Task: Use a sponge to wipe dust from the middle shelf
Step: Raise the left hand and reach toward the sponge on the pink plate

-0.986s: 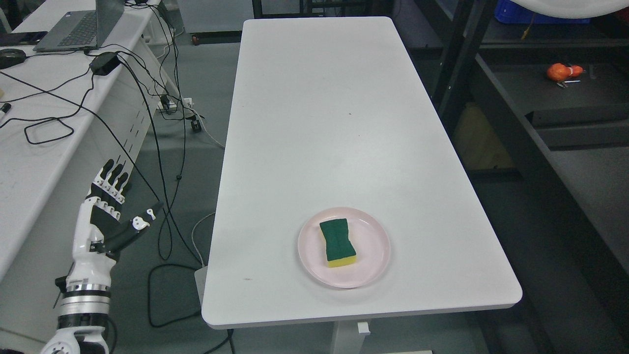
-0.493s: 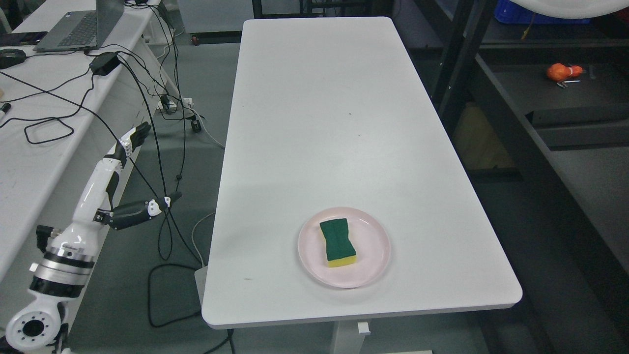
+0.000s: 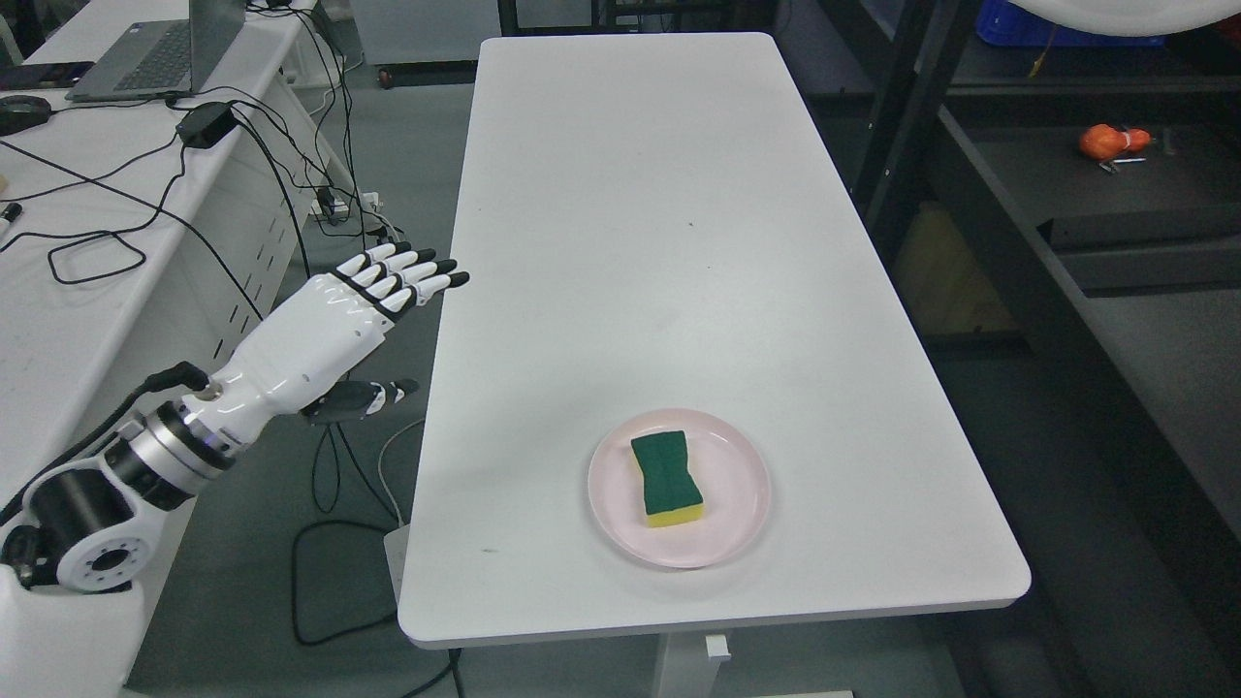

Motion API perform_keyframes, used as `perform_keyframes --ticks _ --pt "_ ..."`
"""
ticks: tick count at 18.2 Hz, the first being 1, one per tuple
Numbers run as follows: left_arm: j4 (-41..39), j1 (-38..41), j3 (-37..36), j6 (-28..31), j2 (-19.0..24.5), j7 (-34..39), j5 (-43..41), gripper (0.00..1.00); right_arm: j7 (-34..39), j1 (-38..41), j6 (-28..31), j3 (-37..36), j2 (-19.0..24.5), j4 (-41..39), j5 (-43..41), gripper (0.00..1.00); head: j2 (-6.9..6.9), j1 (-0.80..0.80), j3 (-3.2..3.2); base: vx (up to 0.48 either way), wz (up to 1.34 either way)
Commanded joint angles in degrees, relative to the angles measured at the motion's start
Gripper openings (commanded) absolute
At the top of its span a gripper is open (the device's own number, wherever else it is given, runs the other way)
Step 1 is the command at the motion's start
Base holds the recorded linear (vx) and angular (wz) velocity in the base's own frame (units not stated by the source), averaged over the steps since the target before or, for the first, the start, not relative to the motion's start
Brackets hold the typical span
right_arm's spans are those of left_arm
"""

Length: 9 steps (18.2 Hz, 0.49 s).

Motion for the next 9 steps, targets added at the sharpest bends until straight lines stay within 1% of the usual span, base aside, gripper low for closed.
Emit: perform_keyframes --ticks 1,4,9 --pt "4.22 -9.55 -20.46 -0.73 1.13 -0.64 -14.66 0.97 -0.08 0.0 4.2 0.0 -1.0 -1.0 0.0 1.0 0.0 0.0 0.0 0.0 0.0" --pt "4.22 -12.54 -27.59 -0.73 -0.9 -0.64 -15.19 0.97 0.01 0.0 4.2 0.0 -1.0 -1.0 0.0 1.0 0.0 0.0 0.0 0.0 0.0" --pt "4.22 -12.19 -34.1 -1.08 -1.08 -0.64 -15.19 0.95 0.01 0.0 4.2 0.09 -1.0 -1.0 0.0 1.0 0.0 0.0 0.0 0.0 0.0"
